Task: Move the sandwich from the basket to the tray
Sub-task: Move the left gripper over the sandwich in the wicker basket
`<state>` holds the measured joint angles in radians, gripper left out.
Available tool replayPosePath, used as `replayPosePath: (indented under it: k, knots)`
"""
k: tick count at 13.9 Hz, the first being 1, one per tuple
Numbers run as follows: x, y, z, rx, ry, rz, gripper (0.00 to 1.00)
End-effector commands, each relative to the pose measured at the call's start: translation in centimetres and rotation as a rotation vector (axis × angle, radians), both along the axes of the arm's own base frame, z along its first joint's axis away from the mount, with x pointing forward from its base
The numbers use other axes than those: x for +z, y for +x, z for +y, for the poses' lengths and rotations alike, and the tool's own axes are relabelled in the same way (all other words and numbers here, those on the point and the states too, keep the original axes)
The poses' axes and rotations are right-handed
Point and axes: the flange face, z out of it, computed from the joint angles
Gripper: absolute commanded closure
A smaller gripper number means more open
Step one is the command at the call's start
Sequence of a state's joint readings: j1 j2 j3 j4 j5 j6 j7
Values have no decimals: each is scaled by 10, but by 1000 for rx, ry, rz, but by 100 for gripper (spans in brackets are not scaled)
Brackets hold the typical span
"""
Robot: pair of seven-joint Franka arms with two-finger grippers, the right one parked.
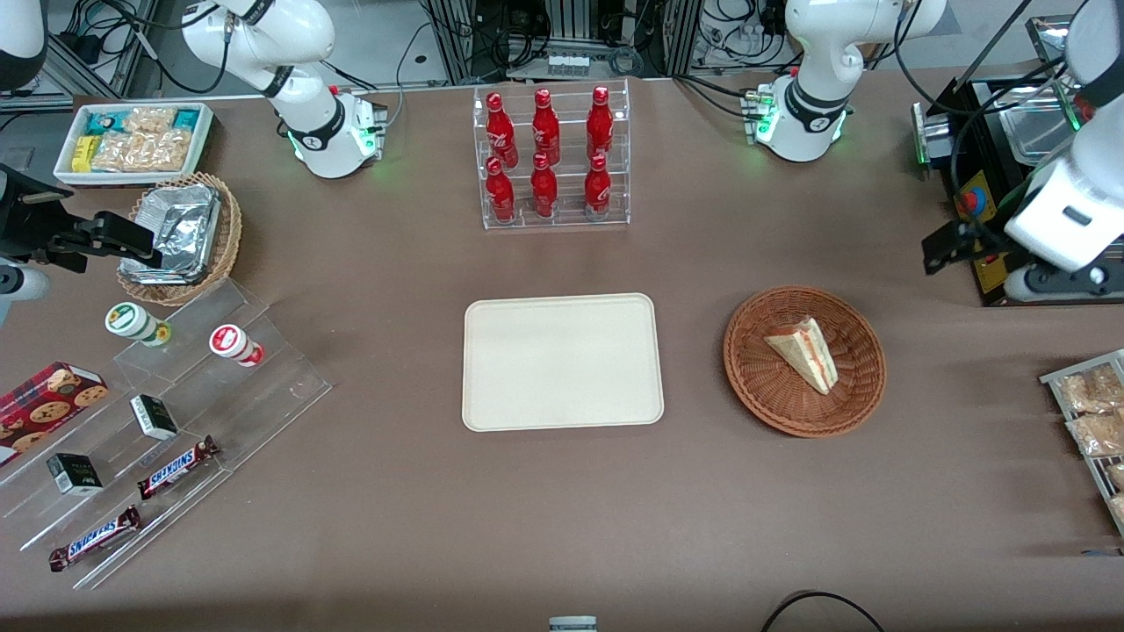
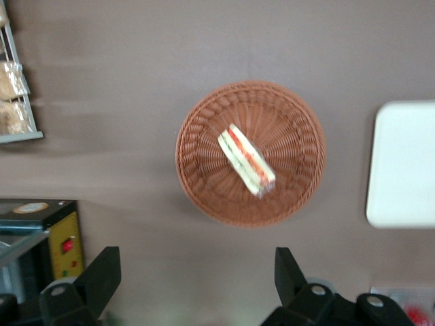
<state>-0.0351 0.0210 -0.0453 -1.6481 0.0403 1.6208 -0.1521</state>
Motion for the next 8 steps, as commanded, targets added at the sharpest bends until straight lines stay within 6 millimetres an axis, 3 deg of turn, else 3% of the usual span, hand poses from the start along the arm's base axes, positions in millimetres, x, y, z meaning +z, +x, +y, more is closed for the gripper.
replayPosePath:
  k: [1,8]
  knots:
    - [-49,-11,-3,205,11,-48,0]
    - [-162,-47,-12,594,-31,-153,0]
